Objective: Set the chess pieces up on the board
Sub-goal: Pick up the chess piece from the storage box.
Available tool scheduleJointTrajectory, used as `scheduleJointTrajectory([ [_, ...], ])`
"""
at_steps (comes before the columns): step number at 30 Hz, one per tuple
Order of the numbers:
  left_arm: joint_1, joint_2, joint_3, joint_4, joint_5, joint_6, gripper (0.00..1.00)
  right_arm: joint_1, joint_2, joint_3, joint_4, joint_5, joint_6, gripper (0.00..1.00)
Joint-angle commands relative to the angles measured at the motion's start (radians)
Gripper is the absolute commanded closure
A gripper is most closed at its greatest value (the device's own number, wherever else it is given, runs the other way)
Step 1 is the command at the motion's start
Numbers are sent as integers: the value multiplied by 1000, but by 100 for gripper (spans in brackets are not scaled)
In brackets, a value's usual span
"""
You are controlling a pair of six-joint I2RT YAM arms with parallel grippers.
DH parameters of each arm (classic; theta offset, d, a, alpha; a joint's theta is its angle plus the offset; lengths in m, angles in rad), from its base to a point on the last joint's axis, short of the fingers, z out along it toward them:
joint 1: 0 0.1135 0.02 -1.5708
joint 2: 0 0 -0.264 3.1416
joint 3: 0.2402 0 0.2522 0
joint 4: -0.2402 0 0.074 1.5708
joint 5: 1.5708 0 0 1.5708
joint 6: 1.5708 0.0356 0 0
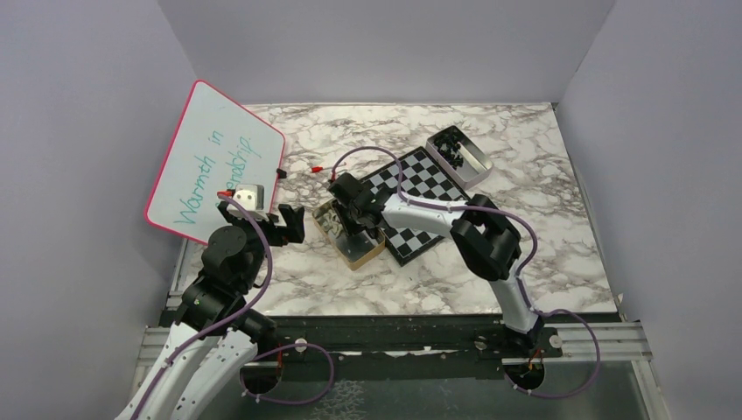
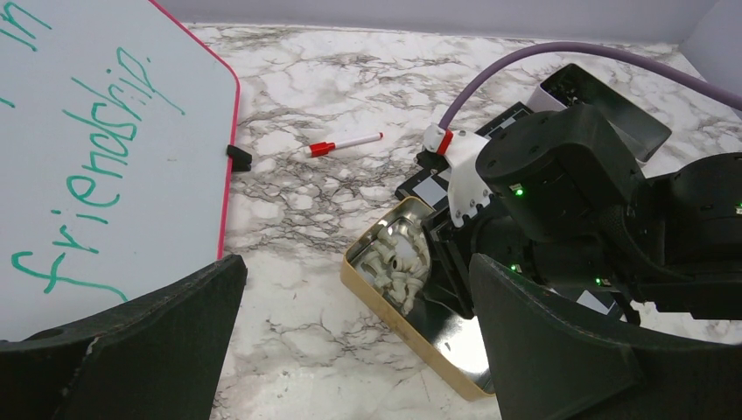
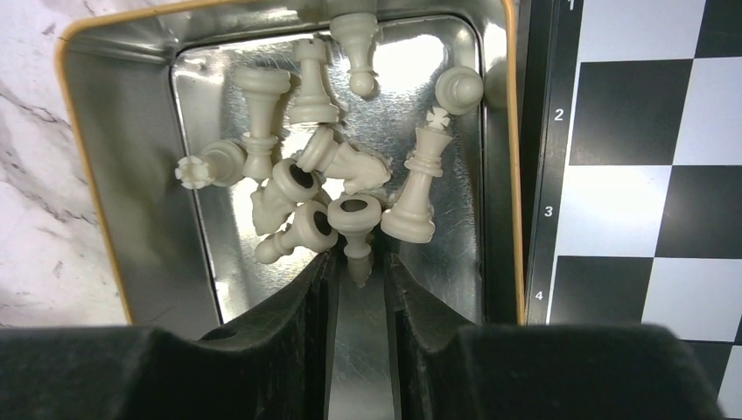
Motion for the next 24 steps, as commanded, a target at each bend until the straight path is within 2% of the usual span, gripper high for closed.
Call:
scheduleJointTrajectory([
  [1, -6, -1, -4, 19, -14, 10, 1, 9, 33, -13, 24, 43, -18, 70],
  [6, -5, 3, -2, 18, -13, 10, 1, 9, 41, -25, 29, 59, -26, 74],
  [11, -6, 6, -3, 18, -11, 9, 1, 8, 15, -29, 19, 64, -24, 84],
  [16, -6, 11, -4, 18, 6, 3, 1, 9, -89, -62, 9, 53, -4, 91],
  [24, -5, 39, -22, 57, 77, 42, 5, -2, -308, -149, -40, 9, 4, 92],
])
